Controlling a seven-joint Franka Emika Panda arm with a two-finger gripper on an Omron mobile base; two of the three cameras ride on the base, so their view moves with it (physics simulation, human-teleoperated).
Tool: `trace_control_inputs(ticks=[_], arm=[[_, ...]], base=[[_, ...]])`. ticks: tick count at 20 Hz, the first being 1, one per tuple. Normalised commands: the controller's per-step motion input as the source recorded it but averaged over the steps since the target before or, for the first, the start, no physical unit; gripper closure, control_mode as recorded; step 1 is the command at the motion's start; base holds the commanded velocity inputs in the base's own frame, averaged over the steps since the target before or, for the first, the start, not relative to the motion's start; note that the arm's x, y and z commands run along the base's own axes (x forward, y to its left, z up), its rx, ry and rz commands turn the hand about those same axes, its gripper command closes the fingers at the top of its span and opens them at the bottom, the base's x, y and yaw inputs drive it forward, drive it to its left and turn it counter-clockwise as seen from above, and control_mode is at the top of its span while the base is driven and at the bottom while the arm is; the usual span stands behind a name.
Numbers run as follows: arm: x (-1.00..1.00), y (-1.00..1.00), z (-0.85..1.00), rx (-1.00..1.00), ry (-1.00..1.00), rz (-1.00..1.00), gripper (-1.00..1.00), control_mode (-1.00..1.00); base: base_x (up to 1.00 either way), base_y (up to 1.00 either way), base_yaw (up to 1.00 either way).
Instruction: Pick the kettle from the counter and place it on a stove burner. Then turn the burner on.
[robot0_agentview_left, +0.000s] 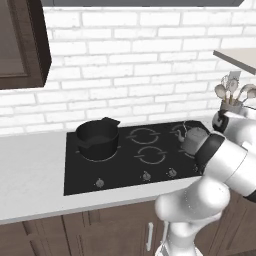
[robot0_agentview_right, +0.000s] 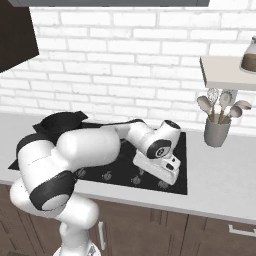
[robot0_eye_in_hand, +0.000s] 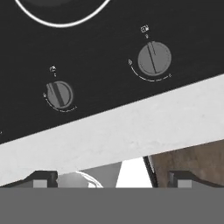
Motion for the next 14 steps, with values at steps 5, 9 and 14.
trace_control_inputs(ticks=[5, 9, 14], arm=[[0.00, 0.00, 0.00, -0.20, 0.00, 0.00, -1.00, -1.00], [-0.06, -0.09, -0.03, -0.20, 0.00, 0.06, -1.00, -1.00], [-0.03, -0.32, -0.20, -0.09, 0.00, 0.10, -1.00, -1.00]], base=[[0.00, 0.00, 0.00], [0.00, 0.00, 0.00], [0.00, 0.00, 0.00]])
